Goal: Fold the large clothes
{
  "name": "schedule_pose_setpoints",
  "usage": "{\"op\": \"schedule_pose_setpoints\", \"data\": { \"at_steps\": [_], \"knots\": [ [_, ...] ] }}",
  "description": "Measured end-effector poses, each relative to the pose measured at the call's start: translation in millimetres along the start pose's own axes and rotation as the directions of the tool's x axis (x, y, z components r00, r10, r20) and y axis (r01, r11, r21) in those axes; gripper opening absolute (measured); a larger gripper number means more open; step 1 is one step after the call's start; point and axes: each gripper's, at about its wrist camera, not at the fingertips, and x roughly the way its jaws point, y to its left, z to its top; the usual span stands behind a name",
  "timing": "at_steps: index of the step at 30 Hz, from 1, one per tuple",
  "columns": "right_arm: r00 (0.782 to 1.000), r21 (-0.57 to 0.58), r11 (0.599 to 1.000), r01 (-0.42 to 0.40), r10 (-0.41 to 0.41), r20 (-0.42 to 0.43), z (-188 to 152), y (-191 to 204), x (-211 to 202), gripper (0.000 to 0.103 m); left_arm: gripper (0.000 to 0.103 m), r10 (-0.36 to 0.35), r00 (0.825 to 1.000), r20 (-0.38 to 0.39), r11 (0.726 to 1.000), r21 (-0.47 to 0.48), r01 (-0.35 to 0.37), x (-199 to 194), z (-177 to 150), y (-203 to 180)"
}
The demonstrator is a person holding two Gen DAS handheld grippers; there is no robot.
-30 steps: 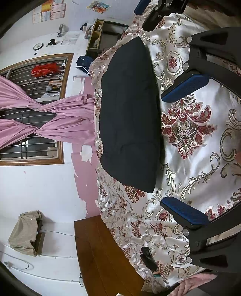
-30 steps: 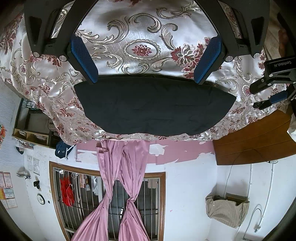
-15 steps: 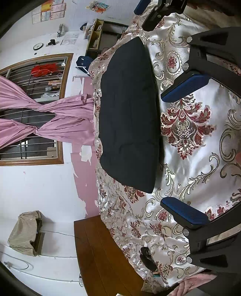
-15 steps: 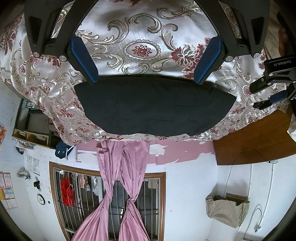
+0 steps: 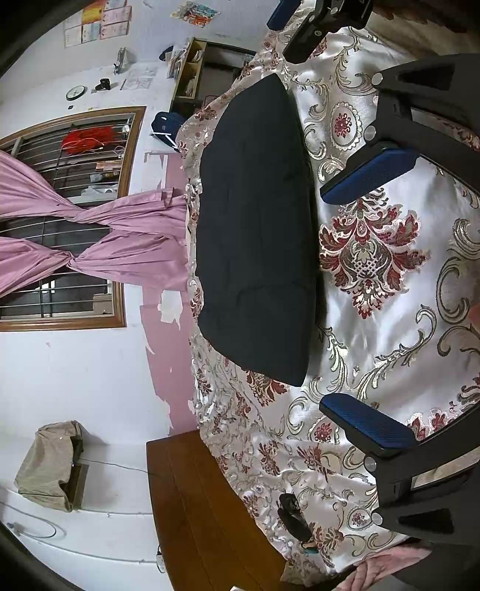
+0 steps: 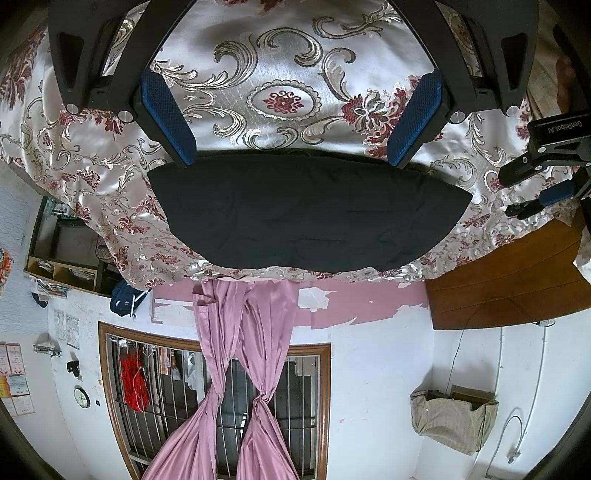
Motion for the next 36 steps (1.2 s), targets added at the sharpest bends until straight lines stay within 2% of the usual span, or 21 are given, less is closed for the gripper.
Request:
{"op": "schedule_pose_setpoints", "data": {
  "at_steps": [27, 36],
  "knots": [
    [1.0, -0.002, 1.0, 0.003, -0.003, -0.005, -3.4, -2.0, 0.8, 0.101, 0.103, -0.018, 1.0, -0.014, 1.0, 0.007, 0.018, 2.5, -4.5, 4.1],
    [1.0, -0.008, 1.0, 0.002, -0.002, -0.011, -8.7, -6.1, 1.4, 0.101, 0.103, 0.007, 0.998, -0.064, 0.995, 0.095, -0.001, 12.6, -12.9, -6.6]
  ]
}}
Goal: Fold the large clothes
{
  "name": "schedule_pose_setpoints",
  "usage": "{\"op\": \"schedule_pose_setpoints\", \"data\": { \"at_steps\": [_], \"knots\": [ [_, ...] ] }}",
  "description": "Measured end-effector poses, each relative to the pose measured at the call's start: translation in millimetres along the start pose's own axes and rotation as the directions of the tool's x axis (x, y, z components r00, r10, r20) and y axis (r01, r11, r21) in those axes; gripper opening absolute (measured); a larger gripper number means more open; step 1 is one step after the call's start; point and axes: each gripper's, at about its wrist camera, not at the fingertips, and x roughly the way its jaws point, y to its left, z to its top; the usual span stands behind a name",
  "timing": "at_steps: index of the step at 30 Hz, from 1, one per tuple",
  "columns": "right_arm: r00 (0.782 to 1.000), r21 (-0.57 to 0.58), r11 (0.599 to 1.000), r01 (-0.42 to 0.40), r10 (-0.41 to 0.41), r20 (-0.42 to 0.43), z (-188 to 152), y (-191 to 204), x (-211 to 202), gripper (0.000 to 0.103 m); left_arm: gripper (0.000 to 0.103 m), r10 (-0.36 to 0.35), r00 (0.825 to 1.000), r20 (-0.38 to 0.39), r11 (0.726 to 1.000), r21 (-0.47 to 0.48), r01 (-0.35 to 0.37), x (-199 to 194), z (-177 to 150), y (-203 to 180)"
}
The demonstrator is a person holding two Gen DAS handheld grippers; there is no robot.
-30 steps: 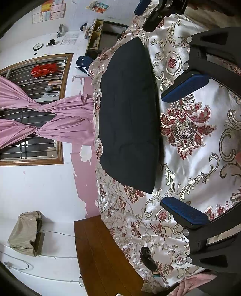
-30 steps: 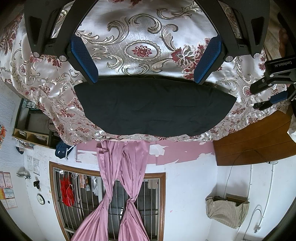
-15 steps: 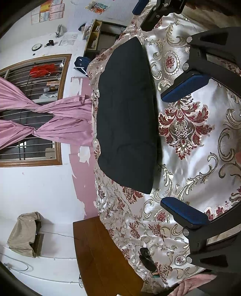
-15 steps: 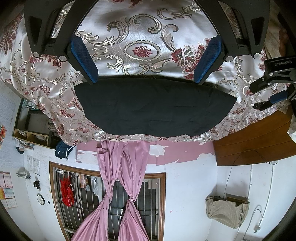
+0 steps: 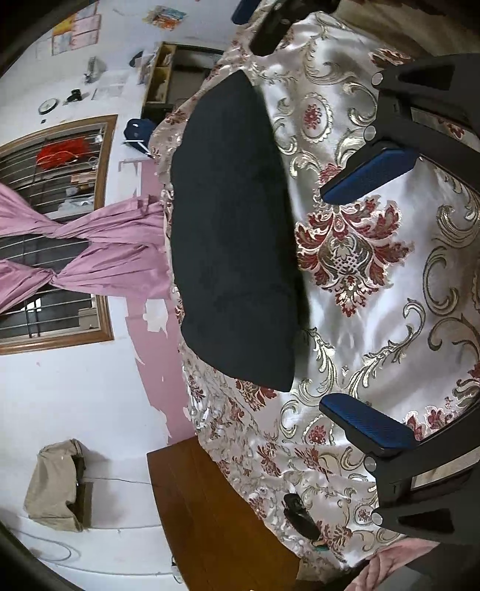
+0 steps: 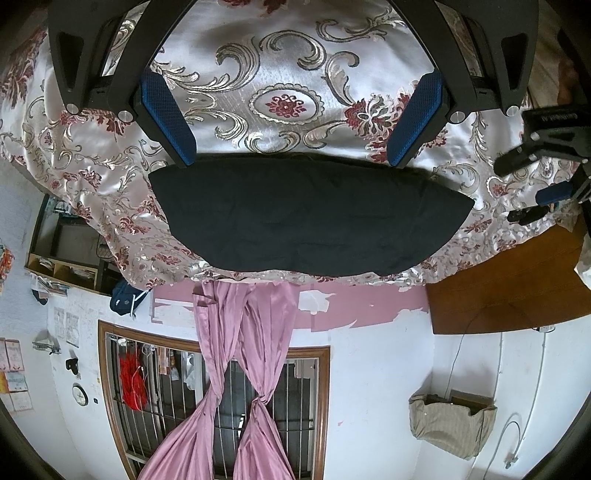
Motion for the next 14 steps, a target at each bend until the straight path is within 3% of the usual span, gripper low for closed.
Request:
{"op": "schedule_pose_setpoints", "data": {
  "at_steps": [14],
  "knots": [
    [1.0, -0.003, 1.0, -0.001, 0.001, -0.007, -2.2, -1.6, 2.2, 0.101, 0.103, -0.008, 1.0, -0.024, 1.0, -0.008, 0.008, 2.0, -2.6, 2.3]
  ]
}}
